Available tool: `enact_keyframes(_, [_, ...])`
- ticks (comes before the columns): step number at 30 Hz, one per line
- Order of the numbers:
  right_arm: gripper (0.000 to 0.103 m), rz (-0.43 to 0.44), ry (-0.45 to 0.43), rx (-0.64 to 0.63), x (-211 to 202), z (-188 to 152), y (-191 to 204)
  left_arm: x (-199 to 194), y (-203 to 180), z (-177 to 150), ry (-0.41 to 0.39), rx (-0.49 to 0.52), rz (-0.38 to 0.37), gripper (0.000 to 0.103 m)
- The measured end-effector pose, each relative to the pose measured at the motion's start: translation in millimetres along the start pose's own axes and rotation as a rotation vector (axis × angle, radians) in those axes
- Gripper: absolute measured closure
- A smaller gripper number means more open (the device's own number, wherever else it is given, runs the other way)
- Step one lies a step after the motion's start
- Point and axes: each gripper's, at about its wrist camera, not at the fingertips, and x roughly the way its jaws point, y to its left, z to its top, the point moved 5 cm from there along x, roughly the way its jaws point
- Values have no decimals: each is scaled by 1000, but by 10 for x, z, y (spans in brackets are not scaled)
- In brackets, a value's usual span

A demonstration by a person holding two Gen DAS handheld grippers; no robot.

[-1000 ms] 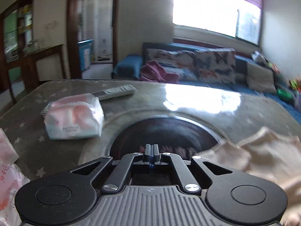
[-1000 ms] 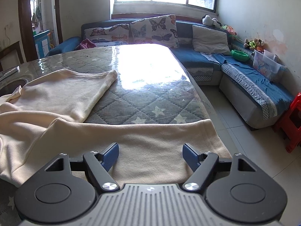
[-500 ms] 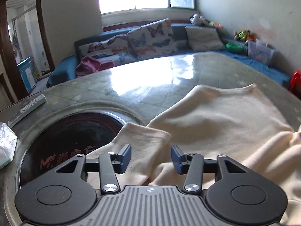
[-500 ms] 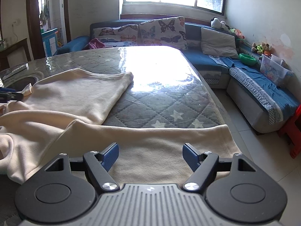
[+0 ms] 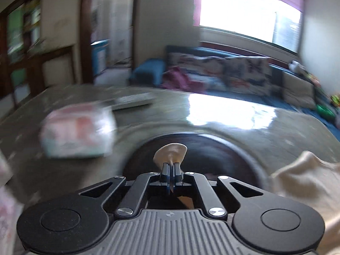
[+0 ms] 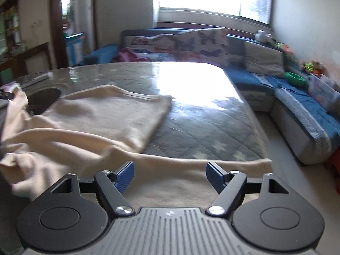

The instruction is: Fold clothes

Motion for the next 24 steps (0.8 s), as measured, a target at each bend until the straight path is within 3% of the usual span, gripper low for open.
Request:
enact_keyframes(3, [27,133,9,-87,-27,46,368,19,231,-81,23,-41,24,100])
enact_keyframes(11, [30,412,32,-431,-136,-39,1502,19,236,-199,34,-45,31,101])
enact_keyframes(16, [40,427,49,-556,-60,-154,1865,-5,276,-154,24,-60,34,101])
enact_keyframes(17, [43,417,56,-578,-18,-185,1915,-14,280,-149,22,-60,32,100])
enact_keyframes(20, [68,398,86,-579,26,-238,1909,-60,295,-140,13,-59,35,100])
enact_keyframes(21, [84,398,86,-578,19,-247,1899,-71,300,-138,11,-59,36,100])
enact_keyframes(22, [92,400,83,-577,4,-251,1885,-82,305,-134,9,-60,37,101])
enact_keyframes(24, [99,418,83,-571,-43,-247,1843,-103,320,-115,4,-60,43,101])
